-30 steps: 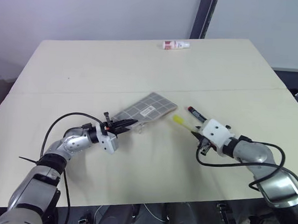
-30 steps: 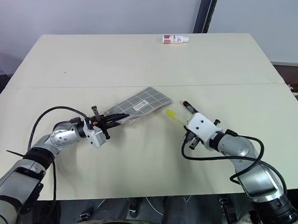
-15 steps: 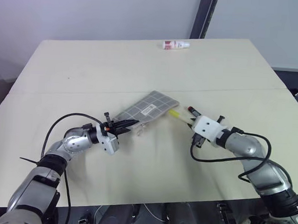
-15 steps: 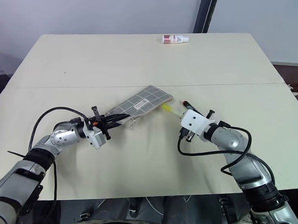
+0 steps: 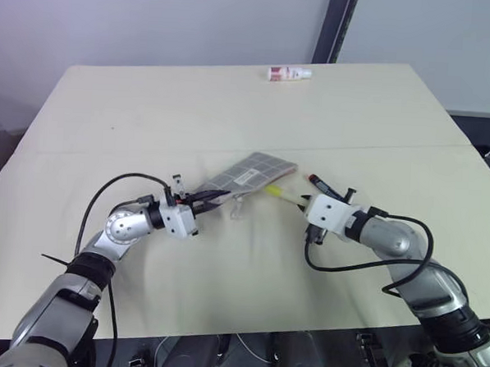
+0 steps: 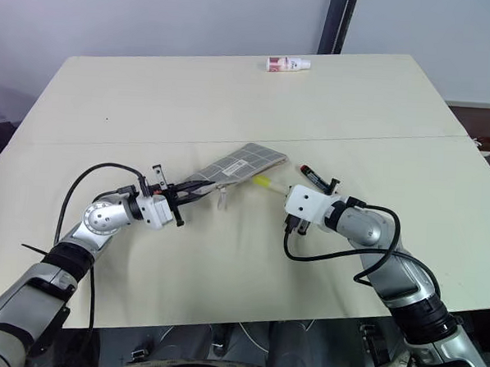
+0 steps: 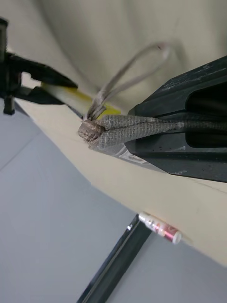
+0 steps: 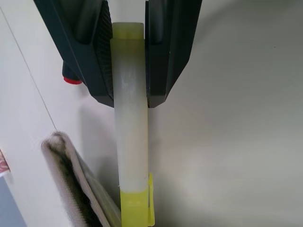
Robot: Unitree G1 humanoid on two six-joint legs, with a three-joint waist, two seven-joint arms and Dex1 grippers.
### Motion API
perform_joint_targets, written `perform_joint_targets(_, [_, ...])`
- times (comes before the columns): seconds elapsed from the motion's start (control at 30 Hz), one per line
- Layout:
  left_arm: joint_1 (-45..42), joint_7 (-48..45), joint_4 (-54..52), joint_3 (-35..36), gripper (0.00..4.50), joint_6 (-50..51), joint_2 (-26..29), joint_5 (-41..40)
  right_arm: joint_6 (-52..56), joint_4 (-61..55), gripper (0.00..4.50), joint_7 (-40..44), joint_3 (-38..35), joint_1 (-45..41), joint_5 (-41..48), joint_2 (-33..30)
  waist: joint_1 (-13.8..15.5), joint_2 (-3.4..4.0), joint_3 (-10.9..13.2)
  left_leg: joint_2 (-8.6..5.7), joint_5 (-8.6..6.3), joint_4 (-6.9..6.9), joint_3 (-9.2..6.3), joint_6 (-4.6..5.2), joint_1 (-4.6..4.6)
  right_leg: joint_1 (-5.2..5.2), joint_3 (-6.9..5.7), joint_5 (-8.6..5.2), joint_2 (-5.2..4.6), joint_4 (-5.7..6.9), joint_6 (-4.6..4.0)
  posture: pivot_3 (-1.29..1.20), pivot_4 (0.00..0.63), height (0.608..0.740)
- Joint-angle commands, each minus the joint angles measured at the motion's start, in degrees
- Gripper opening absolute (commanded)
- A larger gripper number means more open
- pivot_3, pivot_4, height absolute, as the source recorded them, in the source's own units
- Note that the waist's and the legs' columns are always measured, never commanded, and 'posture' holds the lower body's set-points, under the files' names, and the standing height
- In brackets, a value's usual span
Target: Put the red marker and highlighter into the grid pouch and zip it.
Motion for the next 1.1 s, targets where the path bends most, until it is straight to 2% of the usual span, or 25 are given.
perform_joint_targets(0.03, [0.47, -8.78, -5.80, 3.97, 0.00, 9.51, 1.50, -10.90, -3.21, -2.38, 0.28, 1.39, -5.54, 1.02, 2.28, -2.24, -0.05, 0.00, 0.00, 0.00, 0.00, -0.01, 0.00, 0.00, 0.00, 0.00, 0.00, 0.00, 0.00, 0.00, 0.00, 0.00, 0.150, 0.740])
perform_joint_targets(0.13, [0.09, -14.29, -7.72, 7.00, 0.00, 15.15, 1.94, -14.57, -6.34, -1.69, 0.28, 2.69, -9.43, 2.38, 4.90, -3.51, -0.18, 0.00, 0.01, 0.01, 0.01, -0.03, 0.00, 0.02, 0.00, -0.01, 0.03, -0.01, 0.02, 0.00, -0.01, 0.00, 0.150, 0.740])
perform_joint_targets(0.37, [1.05, -22.65, -8.58, 11.85, 0.00, 17.35, 0.50, -14.82, -11.29, -1.36, 0.28, 4.06, -13.33, 1.41, 8.40, -2.96, -0.05, 0.00, 0.01, 0.02, 0.01, -0.02, 0.02, 0.01, 0.01, 0.00, 0.07, -0.01, 0.02, -0.01, -0.03, 0.00, 0.150, 0.740])
perform_joint_targets(0.8, [1.07, -25.76, -10.05, 15.93, 0.00, 16.76, -2.04, -12.17, -19.21, 5.65, 0.28, 3.48, -9.06, -3.34, 0.74, -3.29, -0.07, -0.01, 0.01, 0.02, 0.01, -0.02, 0.04, 0.01, 0.01, -0.01, 0.12, -0.06, 0.01, -0.02, -0.15, 0.00, 0.150, 0.740])
perform_joint_targets(0.97, [0.87, -25.40, -9.23, 17.48, 0.00, 17.18, -2.28, -11.61, -18.94, 5.52, 0.28, 3.36, -11.62, -3.04, 4.24, -2.01, 0.00, -0.01, 0.02, 0.02, 0.01, -0.05, 0.02, 0.01, 0.01, -0.02, 0.17, -0.05, 0.02, -0.01, -0.13, 0.00, 0.150, 0.740])
perform_joint_targets(1.1, [1.00, -25.29, -8.60, 18.60, 0.00, 16.74, -2.43, -11.00, -20.45, 5.52, 0.28, 4.45, -13.19, -1.06, 5.35, -3.72, 0.10, -0.01, 0.02, 0.01, 0.01, -0.05, 0.03, 0.01, 0.01, -0.02, 0.22, -0.03, 0.02, -0.02, -0.10, 0.00, 0.150, 0.740])
